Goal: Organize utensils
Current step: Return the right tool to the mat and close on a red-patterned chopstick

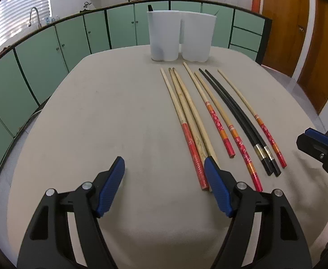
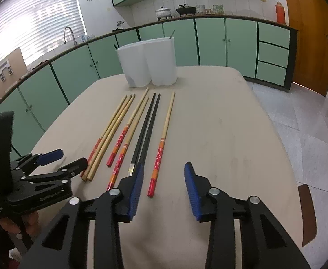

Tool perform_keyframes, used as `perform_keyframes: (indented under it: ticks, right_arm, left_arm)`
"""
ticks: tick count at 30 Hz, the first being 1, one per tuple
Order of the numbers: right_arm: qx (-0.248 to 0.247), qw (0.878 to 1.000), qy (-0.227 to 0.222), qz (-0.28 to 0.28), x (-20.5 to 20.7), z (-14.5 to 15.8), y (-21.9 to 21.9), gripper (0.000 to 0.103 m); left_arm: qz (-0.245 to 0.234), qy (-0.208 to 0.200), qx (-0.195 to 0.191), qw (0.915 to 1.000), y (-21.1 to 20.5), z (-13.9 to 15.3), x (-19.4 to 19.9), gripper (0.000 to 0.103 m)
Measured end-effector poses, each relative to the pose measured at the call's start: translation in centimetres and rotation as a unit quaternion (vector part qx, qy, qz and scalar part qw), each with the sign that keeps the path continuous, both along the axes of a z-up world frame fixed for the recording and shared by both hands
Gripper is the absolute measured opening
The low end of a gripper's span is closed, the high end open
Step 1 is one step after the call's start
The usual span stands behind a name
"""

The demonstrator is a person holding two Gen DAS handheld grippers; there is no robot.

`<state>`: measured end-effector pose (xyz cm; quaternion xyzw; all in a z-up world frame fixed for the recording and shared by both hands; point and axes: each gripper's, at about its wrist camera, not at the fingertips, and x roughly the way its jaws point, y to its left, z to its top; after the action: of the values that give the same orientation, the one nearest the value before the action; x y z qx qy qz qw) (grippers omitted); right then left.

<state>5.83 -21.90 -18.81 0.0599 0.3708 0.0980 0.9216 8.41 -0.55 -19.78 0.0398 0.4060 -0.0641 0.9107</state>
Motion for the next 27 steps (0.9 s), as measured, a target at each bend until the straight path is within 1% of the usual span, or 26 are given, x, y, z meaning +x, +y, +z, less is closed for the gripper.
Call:
perform_keyframes:
  ticks: [9, 10, 11, 13, 15, 16, 17, 18, 19, 20, 22, 23, 27]
  right_arm:
    - [-0.003, 1.000, 0.016, 0.018, 0.2, -0.8, 1.3, 0.036]
    - [-0.004, 1.000, 0.017, 0.020, 0.3, -0.9, 1.4, 0.036]
    - [-0.005, 1.000, 0.018, 0.022, 0.3, -1.0, 1.5, 0.034]
    - [-0.010, 0.999, 0.022, 0.024, 0.2, -1.2, 1.6, 0.033]
    - [-0.013, 0.999, 0.025, 0.023, 0.2, -1.3, 1.5, 0.032]
    - [-0.014, 0.999, 0.027, 0.023, 0.2, -1.4, 1.5, 0.031]
    - [-0.015, 0.999, 0.031, 0.023, 0.2, -1.5, 1.5, 0.029]
    - [-0.016, 0.999, 0.033, 0.024, 0.3, -1.7, 1.5, 0.028]
    - [-0.016, 0.999, 0.035, 0.025, 0.3, -1.8, 1.5, 0.025]
    - [-0.016, 0.999, 0.037, 0.027, 0.4, -1.9, 1.6, 0.022]
    - [-0.016, 0.998, 0.042, 0.032, 0.4, -2.3, 1.9, 0.020]
    - [-0.019, 0.998, 0.043, 0.032, 0.5, -2.5, 2.0, 0.019]
    - [-0.026, 0.999, 0.039, 0.025, 0.7, -2.6, 2.2, 0.013]
  left_arm:
    - [0.009, 0.005, -0.010, 0.9999, 0.2, -0.1, 0.6, 0.069]
    - [0.007, 0.009, -0.014, 0.9998, 0.1, -0.2, 0.6, 0.068]
    - [0.004, 0.015, -0.014, 0.9998, 0.0, -0.4, 0.7, 0.064]
    - [0.006, 0.012, -0.003, 0.9999, -0.3, -0.6, 0.7, 0.062]
    - [0.002, 0.010, -0.008, 0.9999, -0.3, -0.4, 0.6, 0.052]
    - [0.003, 0.010, -0.010, 0.9999, -0.2, -0.4, 0.6, 0.044]
    - [0.005, 0.010, -0.015, 0.9998, 0.0, -0.3, 0.7, 0.036]
    - [0.006, 0.011, -0.020, 0.9997, 0.3, -0.3, 0.7, 0.032]
    - [0.007, 0.012, -0.025, 0.9996, 0.5, -0.3, 0.7, 0.023]
    - [0.009, 0.013, -0.029, 0.9995, 0.6, -0.2, 0.7, 0.016]
    - [0.011, 0.014, -0.034, 0.9993, 0.8, -0.2, 0.8, 0.011]
    - [0.011, 0.014, -0.035, 0.9992, 0.8, -0.3, 0.7, 0.007]
    - [0.012, 0.011, -0.030, 0.9994, 0.6, -0.3, 0.7, 0.006]
